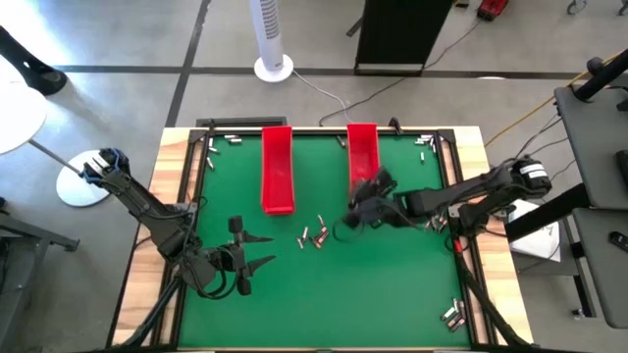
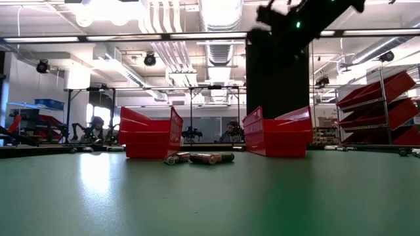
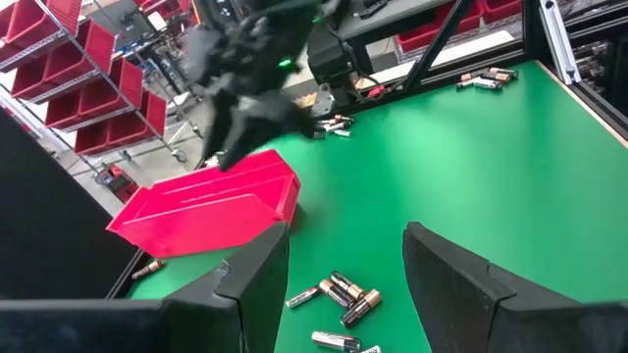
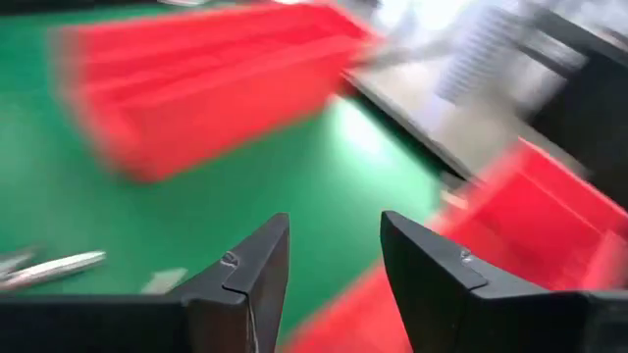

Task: Sort batteries
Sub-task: Put the silver battery into the right red bin

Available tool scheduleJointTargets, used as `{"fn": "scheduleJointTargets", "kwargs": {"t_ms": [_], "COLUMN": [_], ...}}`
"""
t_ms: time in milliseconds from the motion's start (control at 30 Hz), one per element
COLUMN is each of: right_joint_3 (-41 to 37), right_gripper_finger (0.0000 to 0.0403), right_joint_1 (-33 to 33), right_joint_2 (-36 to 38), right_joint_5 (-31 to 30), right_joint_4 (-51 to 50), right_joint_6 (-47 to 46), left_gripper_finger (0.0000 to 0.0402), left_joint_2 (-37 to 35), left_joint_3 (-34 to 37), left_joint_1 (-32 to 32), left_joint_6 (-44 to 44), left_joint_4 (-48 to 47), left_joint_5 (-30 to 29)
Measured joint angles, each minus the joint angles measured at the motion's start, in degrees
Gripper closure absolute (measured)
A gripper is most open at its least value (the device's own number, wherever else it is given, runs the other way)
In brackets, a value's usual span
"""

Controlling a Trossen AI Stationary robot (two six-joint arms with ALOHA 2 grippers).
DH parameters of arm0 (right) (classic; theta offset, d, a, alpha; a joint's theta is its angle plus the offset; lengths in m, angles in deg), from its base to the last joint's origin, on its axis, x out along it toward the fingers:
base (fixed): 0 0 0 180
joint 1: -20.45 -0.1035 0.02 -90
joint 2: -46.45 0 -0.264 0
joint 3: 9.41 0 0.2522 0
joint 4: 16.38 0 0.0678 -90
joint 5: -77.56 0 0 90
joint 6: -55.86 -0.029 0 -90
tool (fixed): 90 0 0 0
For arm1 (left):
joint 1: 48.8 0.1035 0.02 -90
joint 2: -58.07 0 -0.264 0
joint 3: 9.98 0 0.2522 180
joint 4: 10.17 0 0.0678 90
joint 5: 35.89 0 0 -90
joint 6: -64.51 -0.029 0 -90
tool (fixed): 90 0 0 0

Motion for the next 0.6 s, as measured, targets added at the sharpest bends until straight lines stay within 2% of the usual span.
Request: {"fn": "scheduleJointTargets", "kwargs": {"t_ms": [100,167,200,300,433,533,600], "right_joint_3": [0.0,0.0,0.0,0.0,0.1,2.8,6.3], "right_gripper_finger": [0.0243,0.0241,0.0241,0.0244,0.0254,0.0259,0.0258], "right_joint_1": [-3.3,-4.4,-4.8,-6.4,-8.8,-9.7,-10.0], "right_joint_2": [-1.5,-3.1,-4.2,-8.6,-16.2,-22.3,-26.0], "right_joint_5": [10.0,16.8,18.2,19.0,19.3,18.2,15.9], "right_joint_4": [2.8,3.7,4.5,6.9,15.4,20.3,20.0], "right_joint_6": [3.9,2.8,1.1,-2.1,-2.4,-3.2,-4.1], "left_gripper_finger": [0.0222,0.0222,0.0222,0.0222,0.0222,0.0222,0.0222], "left_joint_2": [0.0,0.0,0.0,0.0,0.0,0.0,0.0], "left_joint_3": [0.0,0.0,0.0,0.0,0.0,0.0,0.0], "left_joint_1": [0.0,0.0,0.0,0.0,0.0,0.0,0.0], "left_joint_6": [0.0,0.0,0.0,0.0,0.2,0.4,0.5], "left_joint_4": [0.0,0.1,0.1,0.2,0.3,0.2,0.2], "left_joint_5": [0.0,0.0,0.0,0.0,0.0,0.0,0.0]}}
